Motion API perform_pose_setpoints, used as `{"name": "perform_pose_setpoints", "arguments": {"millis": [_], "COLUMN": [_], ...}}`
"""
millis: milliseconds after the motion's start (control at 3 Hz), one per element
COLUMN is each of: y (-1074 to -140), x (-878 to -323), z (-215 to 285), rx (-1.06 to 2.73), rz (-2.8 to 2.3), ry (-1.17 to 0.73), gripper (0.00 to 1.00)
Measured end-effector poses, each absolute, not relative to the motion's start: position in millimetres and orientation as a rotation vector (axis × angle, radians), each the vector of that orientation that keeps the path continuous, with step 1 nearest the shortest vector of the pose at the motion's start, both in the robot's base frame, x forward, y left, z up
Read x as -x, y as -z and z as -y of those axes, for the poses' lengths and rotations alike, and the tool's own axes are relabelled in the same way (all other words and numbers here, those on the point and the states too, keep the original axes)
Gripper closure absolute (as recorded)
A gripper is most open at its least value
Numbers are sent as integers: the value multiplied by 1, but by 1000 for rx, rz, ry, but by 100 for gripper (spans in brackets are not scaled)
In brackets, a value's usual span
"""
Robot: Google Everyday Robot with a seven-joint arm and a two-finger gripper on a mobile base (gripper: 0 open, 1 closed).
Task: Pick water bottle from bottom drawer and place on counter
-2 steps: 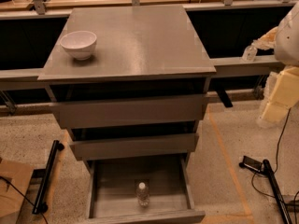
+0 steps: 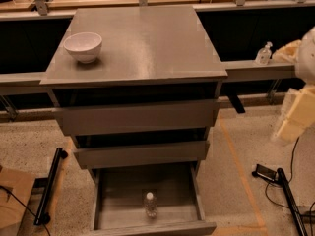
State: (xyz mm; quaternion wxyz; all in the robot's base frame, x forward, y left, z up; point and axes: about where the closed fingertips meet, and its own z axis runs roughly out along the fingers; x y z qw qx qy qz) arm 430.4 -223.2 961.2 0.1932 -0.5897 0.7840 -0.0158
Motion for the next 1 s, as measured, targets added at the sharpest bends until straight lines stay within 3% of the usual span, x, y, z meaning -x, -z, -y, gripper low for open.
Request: {"name": "perform_pose_setpoints", "arguments": {"millis": [667,1000], "y": [-852,-850], "x": [-429,-433], "z": [237,236], "rx": [1399,1376], "rz": [-2147,-2139], "ry": [-232,-233], "gripper": [0,0]}}
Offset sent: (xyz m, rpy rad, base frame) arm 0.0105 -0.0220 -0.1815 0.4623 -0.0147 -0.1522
